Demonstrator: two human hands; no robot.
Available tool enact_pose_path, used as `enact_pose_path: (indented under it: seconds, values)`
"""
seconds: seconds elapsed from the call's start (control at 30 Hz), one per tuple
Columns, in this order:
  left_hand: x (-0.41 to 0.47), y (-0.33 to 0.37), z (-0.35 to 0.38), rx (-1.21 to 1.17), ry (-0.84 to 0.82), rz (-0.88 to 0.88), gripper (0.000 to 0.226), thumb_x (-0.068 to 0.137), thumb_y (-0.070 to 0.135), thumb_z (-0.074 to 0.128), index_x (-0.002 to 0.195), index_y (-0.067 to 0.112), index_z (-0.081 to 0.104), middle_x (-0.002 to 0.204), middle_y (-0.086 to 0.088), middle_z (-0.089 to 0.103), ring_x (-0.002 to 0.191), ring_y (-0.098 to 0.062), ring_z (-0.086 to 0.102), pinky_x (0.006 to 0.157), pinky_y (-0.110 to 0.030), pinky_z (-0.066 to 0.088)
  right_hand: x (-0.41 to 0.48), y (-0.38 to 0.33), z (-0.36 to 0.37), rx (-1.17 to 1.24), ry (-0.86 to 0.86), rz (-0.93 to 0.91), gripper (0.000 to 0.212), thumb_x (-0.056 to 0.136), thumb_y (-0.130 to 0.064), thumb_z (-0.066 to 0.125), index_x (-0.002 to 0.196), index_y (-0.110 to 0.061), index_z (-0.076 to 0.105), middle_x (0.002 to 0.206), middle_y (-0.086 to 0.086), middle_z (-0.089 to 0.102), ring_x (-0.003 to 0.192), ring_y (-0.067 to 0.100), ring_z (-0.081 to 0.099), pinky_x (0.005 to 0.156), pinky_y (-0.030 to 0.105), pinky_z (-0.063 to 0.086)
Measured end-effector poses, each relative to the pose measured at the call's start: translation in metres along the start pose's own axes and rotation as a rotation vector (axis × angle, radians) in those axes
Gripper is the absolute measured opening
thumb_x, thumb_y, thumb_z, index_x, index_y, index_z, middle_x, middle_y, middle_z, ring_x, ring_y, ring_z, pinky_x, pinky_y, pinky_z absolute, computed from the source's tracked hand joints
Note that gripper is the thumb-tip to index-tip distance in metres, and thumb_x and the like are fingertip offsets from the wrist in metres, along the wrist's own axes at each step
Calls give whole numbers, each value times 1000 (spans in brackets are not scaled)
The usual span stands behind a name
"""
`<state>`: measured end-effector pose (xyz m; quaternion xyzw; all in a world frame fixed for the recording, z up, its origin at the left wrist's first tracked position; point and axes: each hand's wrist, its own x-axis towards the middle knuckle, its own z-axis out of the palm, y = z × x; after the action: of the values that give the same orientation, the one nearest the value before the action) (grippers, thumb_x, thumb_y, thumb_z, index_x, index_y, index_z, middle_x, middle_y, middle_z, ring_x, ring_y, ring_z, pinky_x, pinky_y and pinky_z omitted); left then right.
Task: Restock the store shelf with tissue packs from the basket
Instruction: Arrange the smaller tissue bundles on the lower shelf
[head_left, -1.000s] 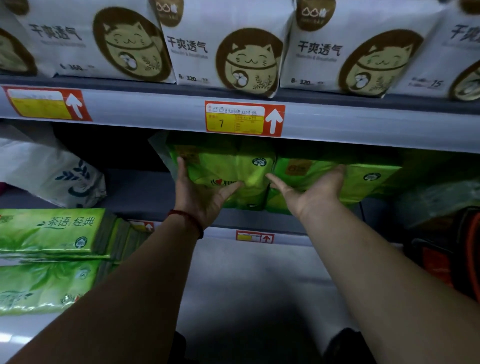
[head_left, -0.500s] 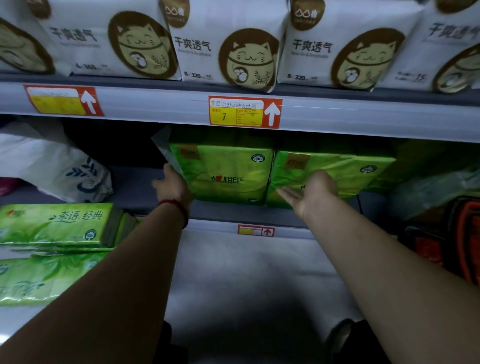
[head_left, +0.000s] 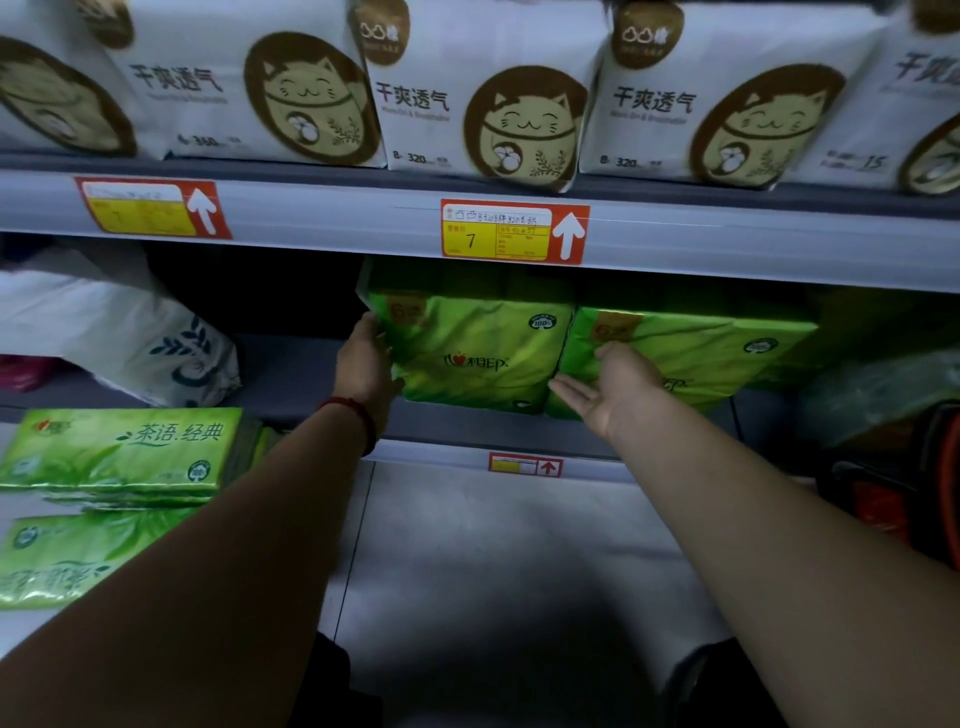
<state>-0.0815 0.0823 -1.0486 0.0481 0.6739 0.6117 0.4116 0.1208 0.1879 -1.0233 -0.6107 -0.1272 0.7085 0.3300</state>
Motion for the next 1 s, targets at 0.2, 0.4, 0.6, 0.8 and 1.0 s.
enact_pose_path:
  seconds: [0.2,0.4,0.6,0.8,1.0]
  values:
    - [-29,16,-11,292,-148,44,28,107,7,40,125,17,59,98,6,62,64,1,66,41,-12,49,-10,0,-1,-192,-23,-19,40,107,-16,48,146,-9,45,146,24,48,103,38,62,84,44,58]
    - [-46,31,-61,880,-25,240,57,86,43,73,131,9,65,129,-11,68,118,-31,63,96,-33,48,-53,19,3,-756,11,-483,29,98,-15,66,122,1,66,108,17,70,78,22,56,71,31,44]
    - [-80,52,-129,1146,49,353,71,84,36,79,145,12,51,142,-18,57,129,-37,55,103,-40,46,-110,49,14,-1213,-223,-938,62,92,-29,76,147,-13,51,146,9,56,125,29,58,92,25,40]
    - [-119,58,-213,1193,127,420,76,79,35,84,144,11,53,140,-17,61,128,-34,57,104,-40,46,-162,96,32,-1452,-416,-1135,79,86,-35,81,153,-16,43,154,8,46,137,28,48,107,30,39]
    - [-151,53,-291,1252,183,386,79,81,36,82,149,18,47,147,-11,54,132,-32,53,107,-42,45,-203,152,56,-1550,-585,-1177,81,87,-39,80,155,-17,40,158,5,41,140,26,45,108,33,40]
